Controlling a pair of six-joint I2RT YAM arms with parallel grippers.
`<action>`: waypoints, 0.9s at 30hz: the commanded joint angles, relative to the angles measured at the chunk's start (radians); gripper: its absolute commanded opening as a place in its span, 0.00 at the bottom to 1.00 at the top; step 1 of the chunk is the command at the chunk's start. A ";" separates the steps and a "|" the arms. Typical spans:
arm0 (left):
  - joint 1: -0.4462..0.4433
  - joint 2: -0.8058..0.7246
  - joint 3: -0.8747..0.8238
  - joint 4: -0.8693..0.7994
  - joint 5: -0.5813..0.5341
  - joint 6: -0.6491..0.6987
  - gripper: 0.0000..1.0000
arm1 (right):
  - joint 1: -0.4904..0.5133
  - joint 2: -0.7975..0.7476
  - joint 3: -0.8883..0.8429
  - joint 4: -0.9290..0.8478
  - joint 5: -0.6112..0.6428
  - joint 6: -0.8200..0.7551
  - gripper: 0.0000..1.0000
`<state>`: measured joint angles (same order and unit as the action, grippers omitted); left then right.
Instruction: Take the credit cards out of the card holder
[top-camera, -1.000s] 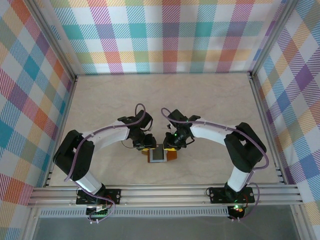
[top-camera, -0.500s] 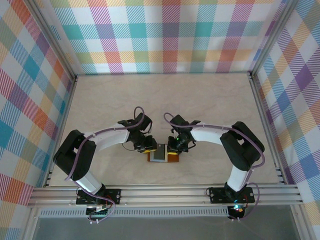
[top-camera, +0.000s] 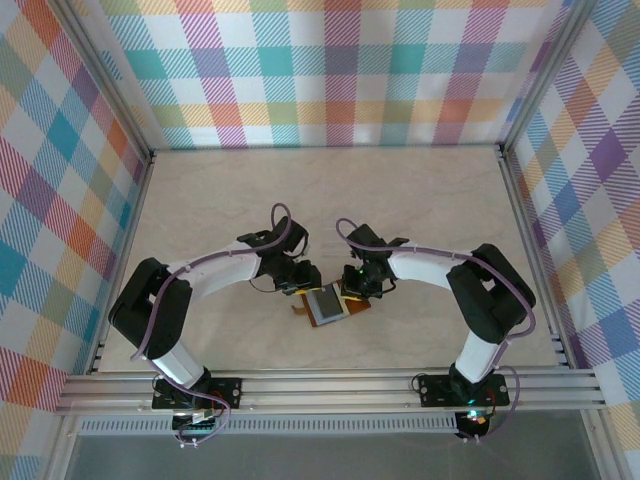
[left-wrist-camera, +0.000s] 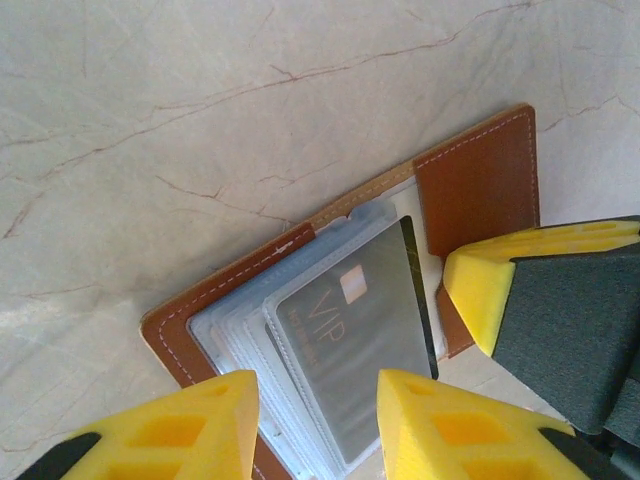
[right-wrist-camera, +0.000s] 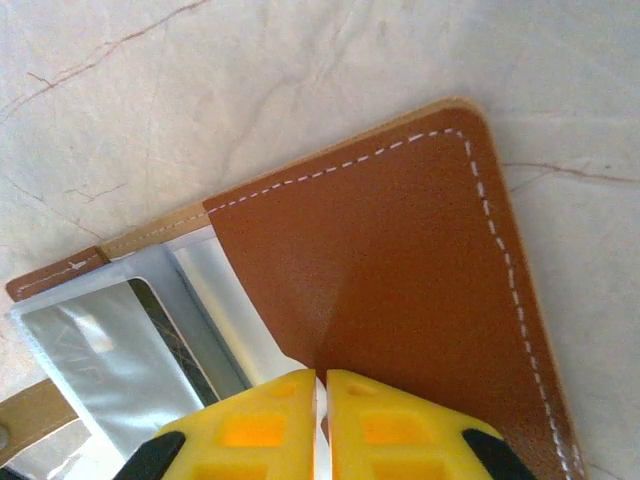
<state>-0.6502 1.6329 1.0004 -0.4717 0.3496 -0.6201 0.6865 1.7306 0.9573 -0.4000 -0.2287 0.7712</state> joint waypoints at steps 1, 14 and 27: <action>-0.025 0.014 0.024 -0.039 -0.006 0.003 0.37 | -0.004 -0.009 0.007 0.009 -0.046 0.017 0.13; -0.066 0.016 -0.002 -0.071 -0.054 -0.006 0.39 | 0.015 -0.095 -0.101 0.022 -0.119 0.066 0.14; -0.067 0.061 -0.034 -0.019 -0.035 0.010 0.34 | 0.019 -0.111 -0.083 0.066 -0.104 0.085 0.25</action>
<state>-0.7067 1.6684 0.9787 -0.5041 0.3050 -0.6201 0.7010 1.6459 0.8646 -0.3553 -0.3336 0.8413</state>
